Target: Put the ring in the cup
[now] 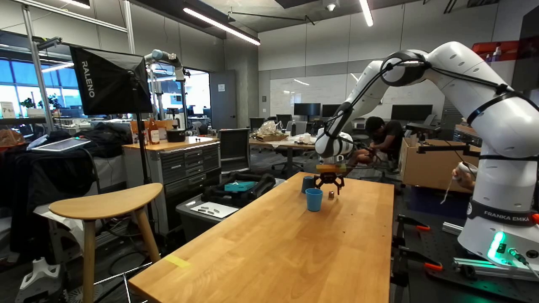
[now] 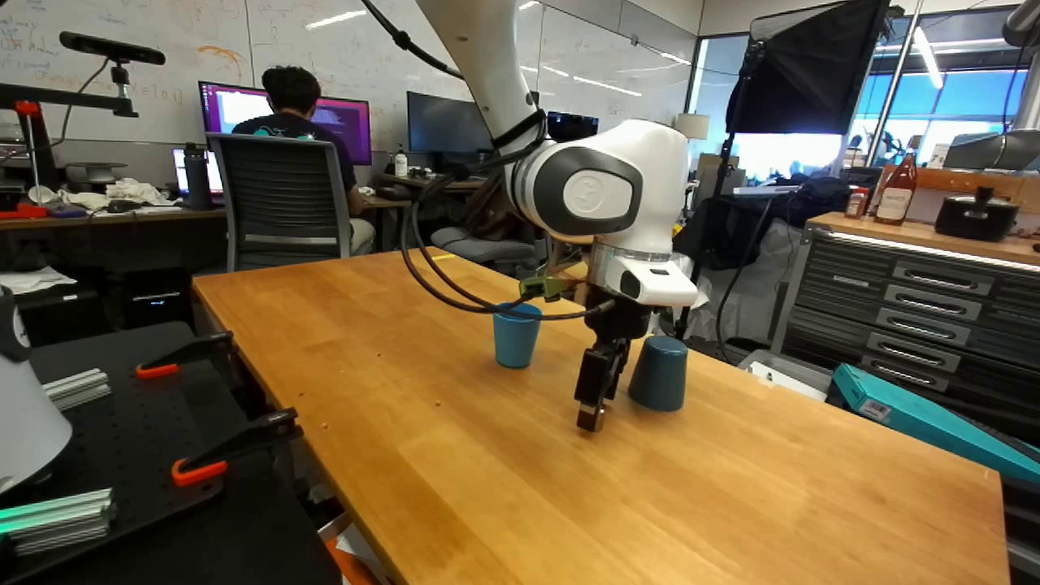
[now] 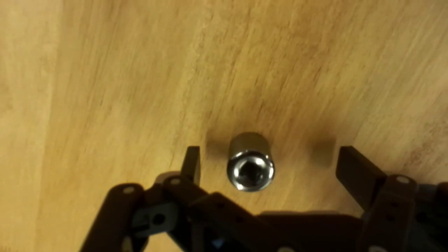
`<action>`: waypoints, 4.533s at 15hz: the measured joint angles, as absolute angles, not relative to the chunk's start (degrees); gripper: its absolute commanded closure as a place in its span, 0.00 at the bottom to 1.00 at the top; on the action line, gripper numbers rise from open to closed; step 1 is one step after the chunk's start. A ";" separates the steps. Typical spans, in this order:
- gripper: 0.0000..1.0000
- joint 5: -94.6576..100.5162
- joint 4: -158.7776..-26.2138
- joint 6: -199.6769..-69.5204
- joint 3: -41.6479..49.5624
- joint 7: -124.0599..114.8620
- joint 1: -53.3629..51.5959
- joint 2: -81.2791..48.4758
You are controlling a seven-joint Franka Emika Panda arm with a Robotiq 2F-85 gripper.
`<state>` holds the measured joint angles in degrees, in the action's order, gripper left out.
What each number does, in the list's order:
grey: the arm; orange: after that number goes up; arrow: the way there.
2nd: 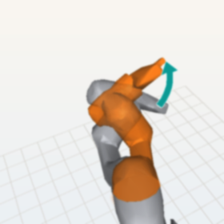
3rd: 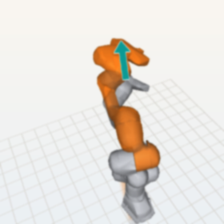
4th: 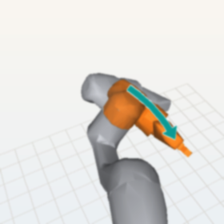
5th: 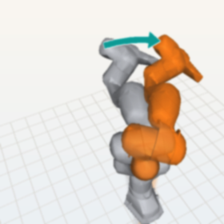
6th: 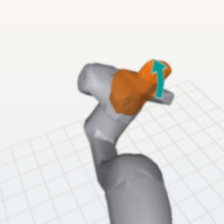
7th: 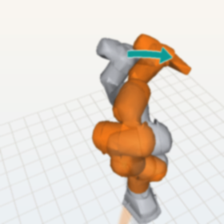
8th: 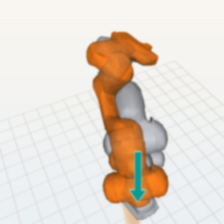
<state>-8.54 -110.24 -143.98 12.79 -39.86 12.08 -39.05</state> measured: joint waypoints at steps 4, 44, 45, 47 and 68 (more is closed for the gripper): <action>0.49 -12.71 -110.85 -143.19 12.01 -37.39 12.16 -38.85; 0.92 -14.03 -112.05 -143.18 13.54 -34.81 12.72 -37.49; 0.92 -14.03 -112.14 -143.05 13.54 -34.52 12.70 -37.16; 0.92 -14.02 -112.72 -141.97 13.54 -33.11 12.55 -35.50; 0.92 -14.97 -116.41 -129.73 6.43 -27.02 5.52 -21.02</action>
